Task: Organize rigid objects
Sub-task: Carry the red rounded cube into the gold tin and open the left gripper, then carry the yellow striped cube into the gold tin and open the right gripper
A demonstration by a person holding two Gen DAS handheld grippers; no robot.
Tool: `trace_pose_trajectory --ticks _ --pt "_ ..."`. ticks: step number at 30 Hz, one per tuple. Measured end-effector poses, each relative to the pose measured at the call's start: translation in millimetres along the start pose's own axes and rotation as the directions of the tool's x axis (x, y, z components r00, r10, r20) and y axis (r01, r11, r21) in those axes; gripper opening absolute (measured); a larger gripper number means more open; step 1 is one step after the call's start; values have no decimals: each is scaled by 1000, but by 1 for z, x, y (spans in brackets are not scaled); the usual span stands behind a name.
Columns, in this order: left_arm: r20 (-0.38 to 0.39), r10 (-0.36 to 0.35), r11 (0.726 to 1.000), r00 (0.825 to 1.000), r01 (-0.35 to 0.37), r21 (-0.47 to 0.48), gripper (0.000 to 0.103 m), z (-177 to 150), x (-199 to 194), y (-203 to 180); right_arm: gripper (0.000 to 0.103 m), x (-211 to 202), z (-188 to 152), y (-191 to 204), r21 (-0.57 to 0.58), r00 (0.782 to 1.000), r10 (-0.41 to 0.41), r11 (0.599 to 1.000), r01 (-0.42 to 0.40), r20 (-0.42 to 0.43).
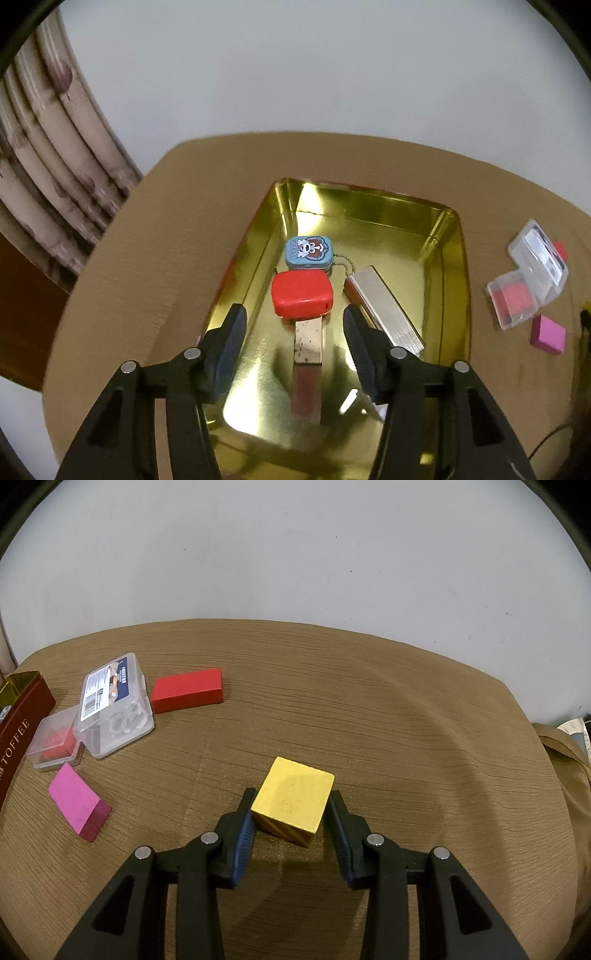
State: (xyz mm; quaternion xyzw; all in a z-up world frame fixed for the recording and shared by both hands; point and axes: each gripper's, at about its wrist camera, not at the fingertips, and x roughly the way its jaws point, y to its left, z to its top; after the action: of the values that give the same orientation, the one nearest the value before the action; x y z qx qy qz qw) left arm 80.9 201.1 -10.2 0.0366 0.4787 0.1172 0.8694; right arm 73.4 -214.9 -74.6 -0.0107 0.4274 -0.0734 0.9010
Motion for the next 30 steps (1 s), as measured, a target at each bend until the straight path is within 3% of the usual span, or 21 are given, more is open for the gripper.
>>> trace_pose_trajectory --ticks 17,23,30 --pt "38 3 999 999 -1 -53 64 -31 -30 10 37 -17 4 14 -19 1000 14 1000 -14 13" --pt "44 -9 998 999 12 -61 69 -31 -33 15 37 -54 16 53 -68 992 104 993 -100 66" --pt "52 -2 996 999 7 -92 71 -28 -38 26 37 -87 23 130 -195 963 263 950 -245 66"
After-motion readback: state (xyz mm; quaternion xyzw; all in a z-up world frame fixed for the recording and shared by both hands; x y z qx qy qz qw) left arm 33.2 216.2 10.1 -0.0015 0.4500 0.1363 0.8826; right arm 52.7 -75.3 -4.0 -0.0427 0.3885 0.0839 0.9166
